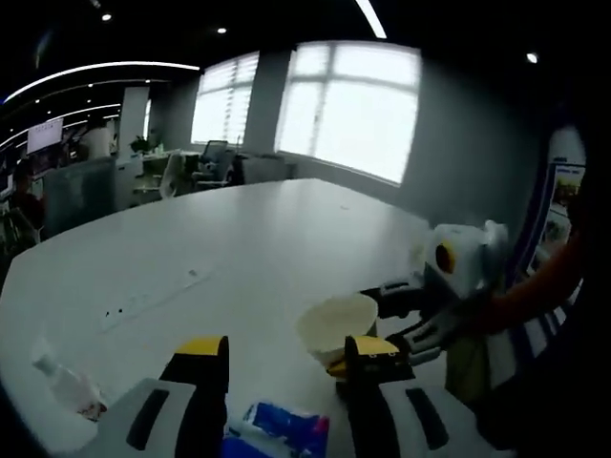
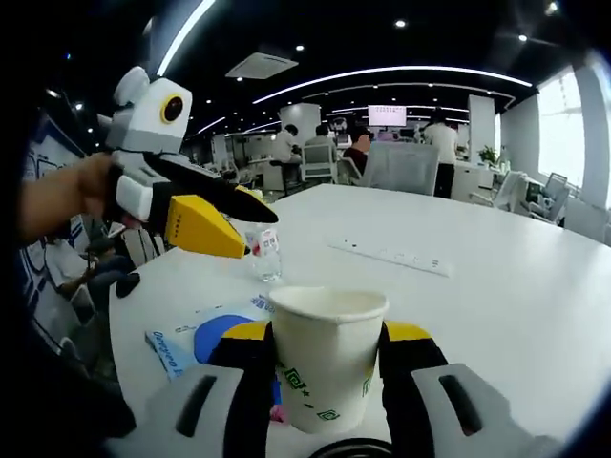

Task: Arrange the tabletop items into an orderly group along one side of the table until the central work area is clear of visible clutter.

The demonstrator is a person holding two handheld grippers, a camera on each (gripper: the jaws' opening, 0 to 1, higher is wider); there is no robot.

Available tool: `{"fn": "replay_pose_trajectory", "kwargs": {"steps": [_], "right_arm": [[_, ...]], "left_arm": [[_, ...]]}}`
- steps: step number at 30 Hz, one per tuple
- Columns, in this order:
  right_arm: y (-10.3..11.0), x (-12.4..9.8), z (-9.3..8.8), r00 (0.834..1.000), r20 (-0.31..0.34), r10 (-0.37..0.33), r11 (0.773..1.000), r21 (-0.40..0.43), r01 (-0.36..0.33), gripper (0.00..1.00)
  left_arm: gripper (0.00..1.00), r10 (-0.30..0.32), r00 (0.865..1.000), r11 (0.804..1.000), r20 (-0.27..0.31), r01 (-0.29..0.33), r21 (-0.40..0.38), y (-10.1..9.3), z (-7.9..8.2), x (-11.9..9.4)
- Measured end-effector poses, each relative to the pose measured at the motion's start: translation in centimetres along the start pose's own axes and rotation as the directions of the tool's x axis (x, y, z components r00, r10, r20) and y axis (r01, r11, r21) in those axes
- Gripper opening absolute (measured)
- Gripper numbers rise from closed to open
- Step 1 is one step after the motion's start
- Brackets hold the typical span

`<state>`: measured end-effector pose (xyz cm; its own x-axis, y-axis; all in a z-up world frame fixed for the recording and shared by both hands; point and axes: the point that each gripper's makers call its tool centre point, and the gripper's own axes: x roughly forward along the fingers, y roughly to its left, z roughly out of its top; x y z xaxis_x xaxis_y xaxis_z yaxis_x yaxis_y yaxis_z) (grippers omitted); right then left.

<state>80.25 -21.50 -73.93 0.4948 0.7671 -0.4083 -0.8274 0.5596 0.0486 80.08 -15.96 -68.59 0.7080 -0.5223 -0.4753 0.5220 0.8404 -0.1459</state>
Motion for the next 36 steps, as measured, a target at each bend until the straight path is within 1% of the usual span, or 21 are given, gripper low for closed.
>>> {"fn": "replay_pose_trajectory", "kwargs": {"steps": [4, 5, 7, 9, 12, 15, 22, 27, 30, 33, 35, 36], "right_arm": [[0.7, -0.5, 0.5, 1.000, 0.021, 0.014, 1.000, -0.012, -0.014, 0.38], [0.8, -0.6, 0.5, 1.000, 0.022, 0.015, 1.000, -0.014, -0.014, 0.38], [1.0, -0.9, 0.9, 0.999, 0.036, 0.022, 1.000, -0.017, -0.022, 0.38], [1.3, -1.0, 1.2, 0.998, 0.047, 0.029, 0.999, -0.025, -0.028, 0.38], [1.6, -1.2, 1.6, 0.998, 0.058, 0.035, 0.999, -0.040, -0.033, 0.38], [1.9, -1.3, 2.0, 0.997, 0.066, 0.042, 0.998, -0.050, -0.039, 0.38], [2.5, -1.5, 2.5, 0.996, 0.077, 0.054, 0.996, -0.077, -0.048, 0.38], [2.4, -1.4, 2.6, 0.995, 0.080, 0.057, 0.994, -0.094, -0.049, 0.38], [2.4, -1.5, 2.6, 0.995, 0.078, 0.056, 0.994, -0.094, -0.048, 0.38], [2.4, -1.5, 2.5, 0.995, 0.078, 0.057, 0.994, -0.100, -0.049, 0.38], [2.4, -1.5, 2.5, 0.996, 0.076, 0.056, 0.993, -0.108, -0.047, 0.38], [2.4, -1.6, 2.5, 0.995, 0.076, 0.059, 0.993, -0.111, -0.050, 0.38]], "left_arm": [[0.42, -0.023, 0.999, 1.000, -0.030, 0.024, 0.019, 0.2, 0.2, 1.1], [0.40, -0.026, 0.999, 0.999, -0.034, 0.027, 0.018, 0.3, 0.2, 1.2], [0.35, -0.059, 0.997, 0.998, -0.056, 0.059, 0.000, 0.0, 0.3, 1.5], [0.32, -0.072, 0.995, 0.997, -0.068, 0.072, -0.003, -0.1, 0.4, 1.8], [0.28, -0.078, 0.994, 0.997, -0.076, 0.079, -0.001, -0.1, 0.4, 2.1], [0.24, -0.093, 0.992, 0.996, -0.082, 0.094, 0.005, -0.8, 0.3, 2.1], [0.17, -0.112, 0.987, 0.994, -0.112, 0.111, -0.012, -1.2, -0.4, 2.7], [0.10, -0.121, 0.983, 0.993, -0.135, 0.121, -0.004, -1.3, -0.9, 2.9], [0.09, -0.120, 0.982, 0.993, -0.143, 0.122, 0.003, -1.4, -1.2, 2.9], [0.10, -0.121, 0.982, 0.993, -0.145, 0.121, -0.007, -1.3, -1.5, 3.0], [0.13, -0.113, 0.983, 0.994, -0.147, 0.112, -0.016, -1.0, -1.7, 3.0], [0.17, -0.108, 0.983, 0.994, -0.146, 0.105, -0.025, -0.9, -1.8, 3.0]]}}
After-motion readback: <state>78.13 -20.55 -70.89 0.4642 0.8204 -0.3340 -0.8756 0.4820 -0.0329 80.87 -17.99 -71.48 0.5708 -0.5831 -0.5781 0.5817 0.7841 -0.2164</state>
